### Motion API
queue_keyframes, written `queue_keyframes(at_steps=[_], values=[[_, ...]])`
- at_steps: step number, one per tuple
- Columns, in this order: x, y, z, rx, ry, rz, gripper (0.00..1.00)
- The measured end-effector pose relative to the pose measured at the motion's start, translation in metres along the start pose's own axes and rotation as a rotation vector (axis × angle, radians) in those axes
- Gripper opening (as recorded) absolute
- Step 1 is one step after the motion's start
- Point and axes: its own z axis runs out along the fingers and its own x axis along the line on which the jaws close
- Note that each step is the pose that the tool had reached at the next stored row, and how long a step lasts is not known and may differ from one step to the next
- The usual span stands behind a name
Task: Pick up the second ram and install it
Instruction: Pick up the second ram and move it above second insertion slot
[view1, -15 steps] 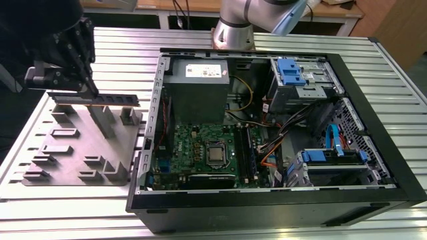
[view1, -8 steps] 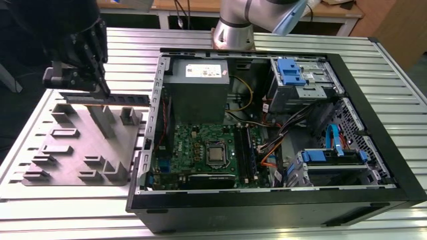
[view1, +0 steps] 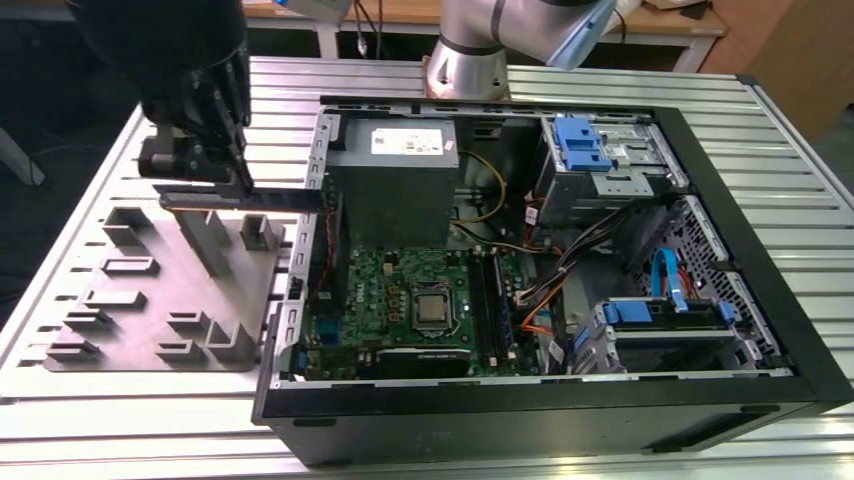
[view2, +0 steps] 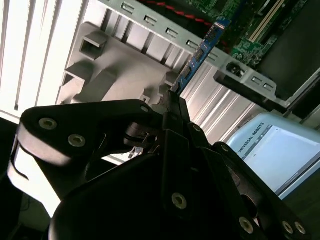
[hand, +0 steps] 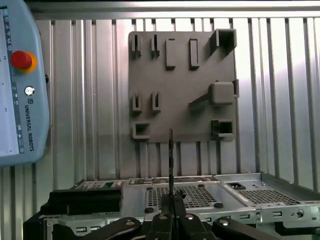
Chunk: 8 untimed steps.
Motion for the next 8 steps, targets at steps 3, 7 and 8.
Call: queue_keyframes(at_steps=[3, 7, 8], values=[[-0.0005, -0.0092, -0.0003, 0.0000, 0.0000, 0.000, 0.08], [-0.0011, -0.0214, -0.0006, 0.0000, -0.0001, 0.000, 0.08], [-0.0013, -0.0243, -0.0007, 0.0000, 0.0000, 0.000, 0.08]])
